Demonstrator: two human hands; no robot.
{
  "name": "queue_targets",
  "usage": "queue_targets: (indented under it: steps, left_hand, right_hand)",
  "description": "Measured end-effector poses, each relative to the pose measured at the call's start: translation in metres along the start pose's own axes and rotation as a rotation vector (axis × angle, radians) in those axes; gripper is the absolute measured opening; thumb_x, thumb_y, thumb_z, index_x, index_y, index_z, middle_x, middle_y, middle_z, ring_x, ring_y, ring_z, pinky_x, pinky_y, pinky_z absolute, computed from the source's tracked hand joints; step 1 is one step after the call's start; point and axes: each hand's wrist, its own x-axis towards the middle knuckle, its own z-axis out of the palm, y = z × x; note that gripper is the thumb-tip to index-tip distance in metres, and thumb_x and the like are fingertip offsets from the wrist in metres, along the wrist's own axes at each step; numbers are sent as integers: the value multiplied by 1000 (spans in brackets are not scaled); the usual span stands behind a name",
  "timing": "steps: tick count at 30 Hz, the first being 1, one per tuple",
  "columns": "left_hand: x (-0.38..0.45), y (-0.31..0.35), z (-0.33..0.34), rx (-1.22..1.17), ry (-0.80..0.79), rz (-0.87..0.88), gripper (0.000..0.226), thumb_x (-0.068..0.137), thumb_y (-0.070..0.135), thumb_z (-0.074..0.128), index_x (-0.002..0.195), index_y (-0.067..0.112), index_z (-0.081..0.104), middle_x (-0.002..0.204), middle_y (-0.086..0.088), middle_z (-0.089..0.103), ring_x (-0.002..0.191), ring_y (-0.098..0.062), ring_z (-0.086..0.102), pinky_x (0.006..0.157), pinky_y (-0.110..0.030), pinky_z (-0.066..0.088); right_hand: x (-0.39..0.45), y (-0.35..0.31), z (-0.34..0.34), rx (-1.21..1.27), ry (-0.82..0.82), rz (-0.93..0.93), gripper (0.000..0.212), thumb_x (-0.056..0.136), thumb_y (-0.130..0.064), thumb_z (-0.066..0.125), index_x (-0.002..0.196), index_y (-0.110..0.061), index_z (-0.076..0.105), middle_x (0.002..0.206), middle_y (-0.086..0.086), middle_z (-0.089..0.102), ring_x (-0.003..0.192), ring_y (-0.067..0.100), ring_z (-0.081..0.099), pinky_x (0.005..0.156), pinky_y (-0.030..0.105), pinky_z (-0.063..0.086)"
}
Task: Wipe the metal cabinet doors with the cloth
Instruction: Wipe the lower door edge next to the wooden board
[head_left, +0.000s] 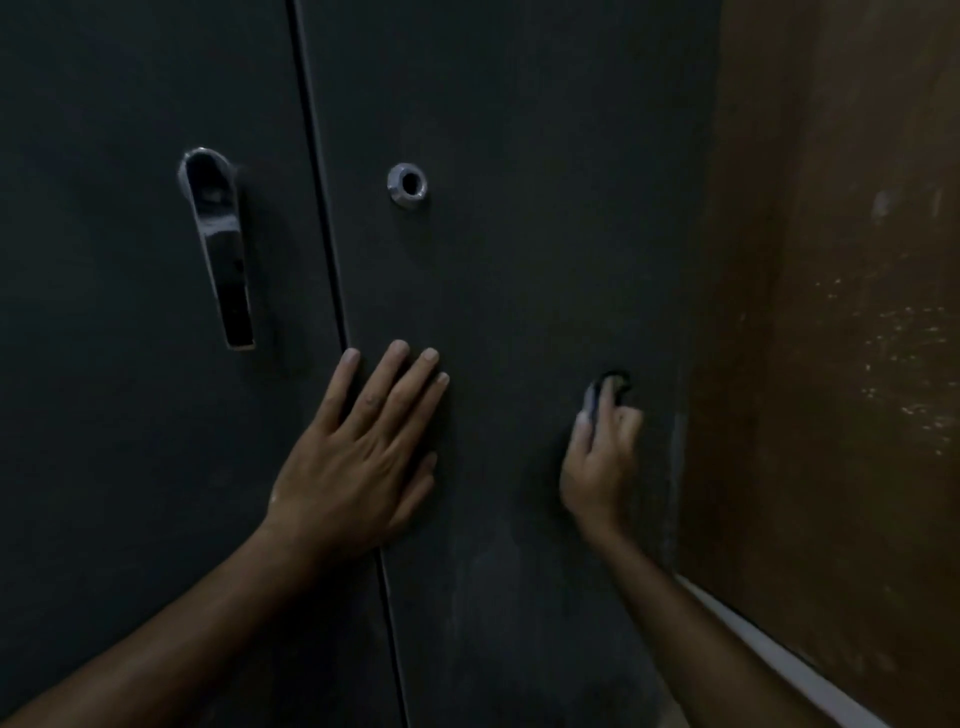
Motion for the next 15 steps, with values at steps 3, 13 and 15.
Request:
queue_targets:
  steps: [3, 13, 15]
  left_hand:
    - [0, -1, 1, 8, -3, 4, 77, 102, 47, 45, 163, 3, 29, 173, -17, 21, 162, -36, 14, 130, -62, 10]
    - [2, 1, -1, 29, -23, 14, 77, 102, 47, 43, 163, 3, 30, 173, -18, 20, 161, -37, 15, 129, -63, 10]
    - [1, 0, -1, 36, -33, 20, 77, 103, 47, 42, 163, 2, 29, 173, -19, 19, 162, -37, 15, 129, -64, 11]
  right_hand:
    - [-40, 31, -19, -37, -63, -9, 56, 107, -38, 37, 156, -11, 39, 120, 14, 47, 98, 29, 55, 80, 30, 40]
    - [22, 19, -22, 74, 21, 154, 47, 109, -19, 45, 152, 0, 41, 124, 21, 50, 95, -3, 31, 84, 7, 21]
    - [-1, 46, -24, -7, 43, 324, 46, 110, -20, 42, 152, -1, 43, 134, 25, 49, 107, 12, 42, 85, 12, 21]
